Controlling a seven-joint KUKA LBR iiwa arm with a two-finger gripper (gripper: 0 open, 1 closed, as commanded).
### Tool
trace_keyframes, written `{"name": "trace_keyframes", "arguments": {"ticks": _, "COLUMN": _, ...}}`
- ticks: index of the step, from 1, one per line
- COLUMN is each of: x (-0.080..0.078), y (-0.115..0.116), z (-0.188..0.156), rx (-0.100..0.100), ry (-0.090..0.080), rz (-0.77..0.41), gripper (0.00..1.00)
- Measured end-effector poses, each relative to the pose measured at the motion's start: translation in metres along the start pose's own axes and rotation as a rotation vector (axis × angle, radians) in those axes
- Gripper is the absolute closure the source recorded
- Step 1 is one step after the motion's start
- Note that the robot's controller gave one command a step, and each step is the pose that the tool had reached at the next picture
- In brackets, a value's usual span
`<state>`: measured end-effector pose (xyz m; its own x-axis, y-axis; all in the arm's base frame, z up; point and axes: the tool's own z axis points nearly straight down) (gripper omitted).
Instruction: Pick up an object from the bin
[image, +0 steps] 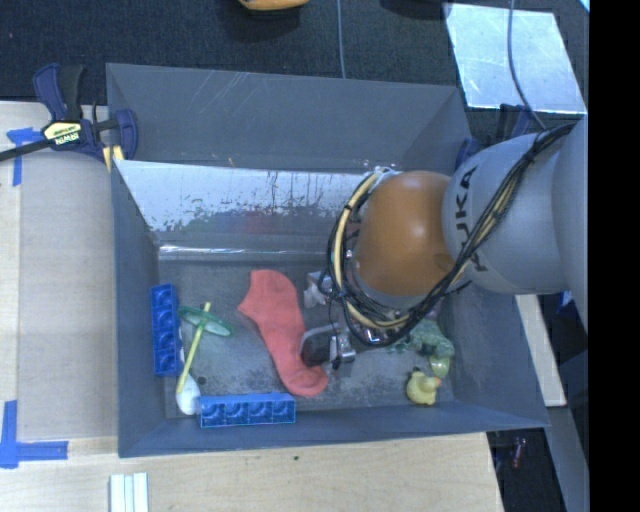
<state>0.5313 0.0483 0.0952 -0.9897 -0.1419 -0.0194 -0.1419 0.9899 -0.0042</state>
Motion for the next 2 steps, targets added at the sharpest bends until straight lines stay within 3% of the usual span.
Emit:
{"name": "trace_keyframes", "arguments": {"ticks": 1, "x": 0.0146, "y": 0.0658, "z": 0.023, "rx": -0.006, "ry": 0.008, "rz": 0.138, "gripper": 1.0}}
{"name": "trace_keyframes", "arguments": {"ticks": 2, "x": 0.0146, "y": 0.0658, "z": 0.0229, "rx": -0.006, "ry": 0.008, "rz": 0.138, "gripper": 1.0}}
